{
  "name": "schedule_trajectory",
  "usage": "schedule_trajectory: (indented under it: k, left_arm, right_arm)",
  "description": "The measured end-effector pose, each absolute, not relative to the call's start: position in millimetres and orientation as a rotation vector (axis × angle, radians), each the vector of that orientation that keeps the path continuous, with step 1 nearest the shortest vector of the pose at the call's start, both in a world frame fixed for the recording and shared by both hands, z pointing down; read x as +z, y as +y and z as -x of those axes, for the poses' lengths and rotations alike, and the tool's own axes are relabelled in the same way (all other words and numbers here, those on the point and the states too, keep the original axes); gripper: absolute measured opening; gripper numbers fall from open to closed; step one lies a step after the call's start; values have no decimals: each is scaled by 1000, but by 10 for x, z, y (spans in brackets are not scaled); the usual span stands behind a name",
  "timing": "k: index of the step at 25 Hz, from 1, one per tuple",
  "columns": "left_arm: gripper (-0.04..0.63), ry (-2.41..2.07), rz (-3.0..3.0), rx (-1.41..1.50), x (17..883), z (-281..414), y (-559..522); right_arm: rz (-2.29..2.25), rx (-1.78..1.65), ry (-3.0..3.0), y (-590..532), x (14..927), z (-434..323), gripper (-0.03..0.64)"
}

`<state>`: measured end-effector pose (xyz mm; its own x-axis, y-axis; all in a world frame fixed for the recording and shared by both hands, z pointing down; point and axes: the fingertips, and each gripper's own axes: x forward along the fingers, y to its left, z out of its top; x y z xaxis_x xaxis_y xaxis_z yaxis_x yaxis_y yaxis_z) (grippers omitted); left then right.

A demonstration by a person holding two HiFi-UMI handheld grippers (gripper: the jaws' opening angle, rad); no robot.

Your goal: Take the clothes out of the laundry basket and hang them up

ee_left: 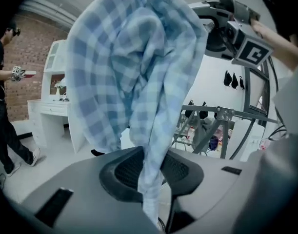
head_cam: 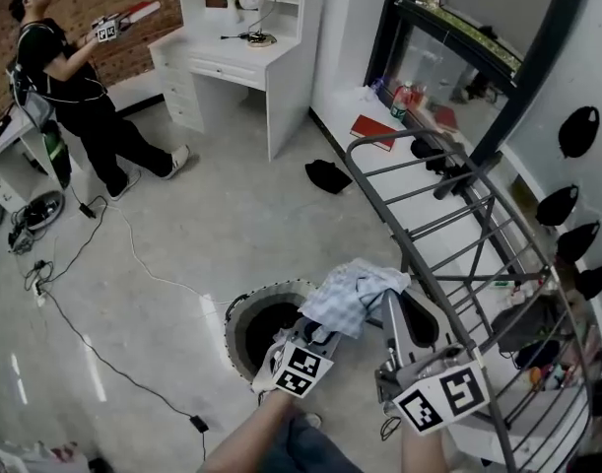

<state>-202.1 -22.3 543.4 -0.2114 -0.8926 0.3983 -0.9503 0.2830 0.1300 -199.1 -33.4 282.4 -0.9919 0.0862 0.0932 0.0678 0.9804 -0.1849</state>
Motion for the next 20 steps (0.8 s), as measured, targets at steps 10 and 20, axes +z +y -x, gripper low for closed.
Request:
schedule_trajectory:
  k: [10, 20]
  left_arm:
    - [35, -2156, -1788, 259, 4744, 1859, -197]
    - [34, -2151, -2120, 268, 3245, 1451, -376]
  right_arm:
    - [-256, 278, -3108, -984, 2515, 1145, 12]
    - [-638, 182, -3115, -1303, 2225, 13, 14]
